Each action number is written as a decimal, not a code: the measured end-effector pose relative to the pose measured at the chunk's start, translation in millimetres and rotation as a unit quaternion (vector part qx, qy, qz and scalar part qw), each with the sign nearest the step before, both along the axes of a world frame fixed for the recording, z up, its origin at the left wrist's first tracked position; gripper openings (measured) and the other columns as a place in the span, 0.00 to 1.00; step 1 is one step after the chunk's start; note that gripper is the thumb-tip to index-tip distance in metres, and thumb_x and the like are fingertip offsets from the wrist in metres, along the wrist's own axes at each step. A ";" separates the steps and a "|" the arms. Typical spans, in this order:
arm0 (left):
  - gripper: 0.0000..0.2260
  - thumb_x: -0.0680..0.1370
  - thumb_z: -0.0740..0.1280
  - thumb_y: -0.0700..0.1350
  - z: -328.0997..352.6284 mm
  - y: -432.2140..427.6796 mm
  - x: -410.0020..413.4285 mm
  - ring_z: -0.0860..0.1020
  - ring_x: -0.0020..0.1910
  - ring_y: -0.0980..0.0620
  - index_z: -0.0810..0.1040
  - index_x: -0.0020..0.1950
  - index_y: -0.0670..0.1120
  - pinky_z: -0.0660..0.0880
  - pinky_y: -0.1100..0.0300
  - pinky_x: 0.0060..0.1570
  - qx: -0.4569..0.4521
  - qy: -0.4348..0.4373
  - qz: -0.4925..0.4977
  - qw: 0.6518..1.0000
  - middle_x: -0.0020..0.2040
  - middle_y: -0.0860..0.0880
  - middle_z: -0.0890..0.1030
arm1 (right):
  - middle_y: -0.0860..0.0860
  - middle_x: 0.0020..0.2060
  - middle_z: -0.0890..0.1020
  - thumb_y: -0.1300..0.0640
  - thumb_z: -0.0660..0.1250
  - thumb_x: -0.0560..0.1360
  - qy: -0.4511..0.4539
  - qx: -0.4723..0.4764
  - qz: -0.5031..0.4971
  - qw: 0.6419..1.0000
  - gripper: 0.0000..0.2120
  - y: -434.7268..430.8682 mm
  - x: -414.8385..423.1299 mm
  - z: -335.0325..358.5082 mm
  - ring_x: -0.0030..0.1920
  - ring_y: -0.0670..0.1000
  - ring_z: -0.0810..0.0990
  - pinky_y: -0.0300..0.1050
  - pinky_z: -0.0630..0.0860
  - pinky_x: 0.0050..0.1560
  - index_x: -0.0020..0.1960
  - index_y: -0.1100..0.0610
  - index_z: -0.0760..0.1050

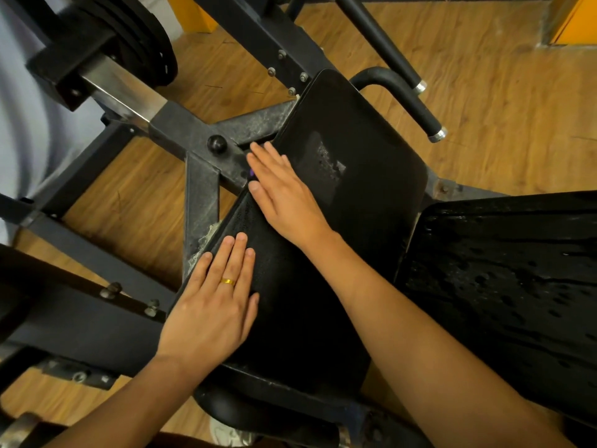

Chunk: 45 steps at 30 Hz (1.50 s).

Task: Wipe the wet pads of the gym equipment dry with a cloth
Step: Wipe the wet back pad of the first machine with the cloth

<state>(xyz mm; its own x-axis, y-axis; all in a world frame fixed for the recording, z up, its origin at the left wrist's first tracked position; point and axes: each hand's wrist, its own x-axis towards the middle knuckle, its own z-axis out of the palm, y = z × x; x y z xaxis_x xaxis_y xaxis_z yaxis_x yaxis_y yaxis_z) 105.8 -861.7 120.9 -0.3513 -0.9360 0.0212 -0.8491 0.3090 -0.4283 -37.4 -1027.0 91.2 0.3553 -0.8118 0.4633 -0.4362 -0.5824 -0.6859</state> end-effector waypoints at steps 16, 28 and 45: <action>0.30 0.83 0.52 0.54 1.1 0.3 -0.1 0.54 0.81 0.39 0.59 0.79 0.36 0.56 0.42 0.78 0.007 0.003 0.002 1.000 0.81 0.36 0.54 | 0.48 0.79 0.61 0.59 0.58 0.85 -0.037 0.143 -0.177 0.973 0.22 67.2 -94.5 -101.5 0.81 0.46 0.53 0.52 0.52 0.81 0.78 0.60 0.63; 0.30 0.83 0.52 0.53 0.5 0.5 0.0 0.53 0.81 0.40 0.58 0.80 0.36 0.54 0.43 0.78 0.015 -0.001 0.006 1.000 0.81 0.36 0.53 | 0.57 0.80 0.59 0.57 0.53 0.86 -0.006 0.050 -0.082 0.995 0.23 -36.4 5.4 10.5 0.81 0.56 0.49 0.53 0.47 0.81 0.79 0.64 0.60; 0.30 0.83 0.53 0.54 0.8 0.3 1.5 0.55 0.81 0.40 0.60 0.79 0.36 0.55 0.42 0.78 0.024 0.010 0.007 1.000 0.81 0.36 0.55 | 0.57 0.81 0.57 0.58 0.51 0.85 -0.093 0.181 -0.267 0.942 0.23 -78.8 7.5 28.3 0.81 0.57 0.49 0.54 0.47 0.81 0.80 0.62 0.59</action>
<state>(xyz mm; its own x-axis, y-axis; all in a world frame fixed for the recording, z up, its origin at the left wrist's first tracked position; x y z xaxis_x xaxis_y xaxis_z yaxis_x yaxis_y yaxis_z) 107.3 -861.3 121.7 -0.3383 -0.9409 -0.0162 -0.8616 0.3166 -0.3968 -29.9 -1105.8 119.5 -0.2090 -0.9685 0.1352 -0.4540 -0.0264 -0.8906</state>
